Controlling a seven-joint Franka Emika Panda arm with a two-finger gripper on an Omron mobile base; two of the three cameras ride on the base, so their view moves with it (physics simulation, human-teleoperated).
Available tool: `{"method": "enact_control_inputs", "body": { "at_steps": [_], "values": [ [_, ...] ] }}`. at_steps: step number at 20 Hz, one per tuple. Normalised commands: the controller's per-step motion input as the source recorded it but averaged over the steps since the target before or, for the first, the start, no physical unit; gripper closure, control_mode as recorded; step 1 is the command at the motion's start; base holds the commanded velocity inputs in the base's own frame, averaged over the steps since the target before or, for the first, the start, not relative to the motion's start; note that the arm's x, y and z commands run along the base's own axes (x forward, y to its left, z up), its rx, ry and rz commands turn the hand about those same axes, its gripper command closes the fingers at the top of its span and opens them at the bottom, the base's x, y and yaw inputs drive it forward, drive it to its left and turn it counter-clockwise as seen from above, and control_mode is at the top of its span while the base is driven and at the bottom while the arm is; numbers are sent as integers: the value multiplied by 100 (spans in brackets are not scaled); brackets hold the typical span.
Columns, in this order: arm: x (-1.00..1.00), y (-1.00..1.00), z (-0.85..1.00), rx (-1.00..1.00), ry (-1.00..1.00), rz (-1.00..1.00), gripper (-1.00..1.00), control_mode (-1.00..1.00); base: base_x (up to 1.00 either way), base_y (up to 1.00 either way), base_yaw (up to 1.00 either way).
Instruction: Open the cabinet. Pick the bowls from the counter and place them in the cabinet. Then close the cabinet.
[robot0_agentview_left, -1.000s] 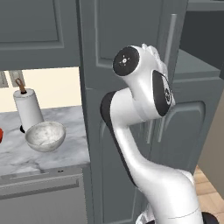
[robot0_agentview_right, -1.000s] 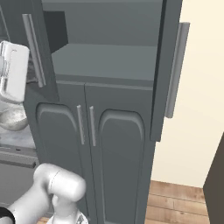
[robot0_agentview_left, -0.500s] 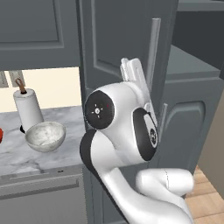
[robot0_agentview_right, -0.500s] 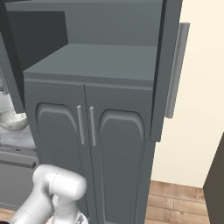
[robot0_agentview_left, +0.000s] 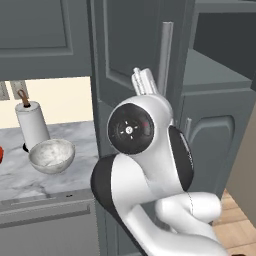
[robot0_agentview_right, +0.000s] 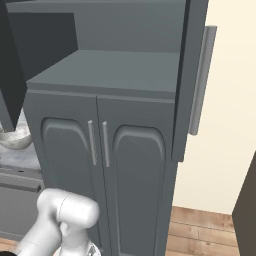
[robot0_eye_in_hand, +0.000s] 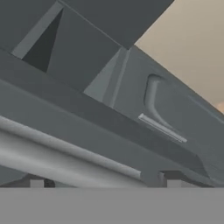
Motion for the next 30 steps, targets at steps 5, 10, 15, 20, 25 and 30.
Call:
{"method": "enact_control_inputs", "body": {
  "at_steps": [5, 10, 15, 20, 25, 30],
  "values": [
    [-100, -12, 0, -2, -6, 20, -100, -100, 0, 0, 0],
    [-100, 18, 19, -10, -10, 26, -100, -100, 0, 0, 0],
    [-96, 38, 5, -13, -6, 33, -100, -100, 0, 0, 0],
    [-44, -4, 27, -9, -2, 35, -100, -100, 0, 0, 0],
    [-30, -97, 34, 6, 0, 33, -100, -100, 0, 0, 0],
    [-2, -98, -2, 11, -3, 31, -100, -100, 0, 0, 0]
  ]
}}
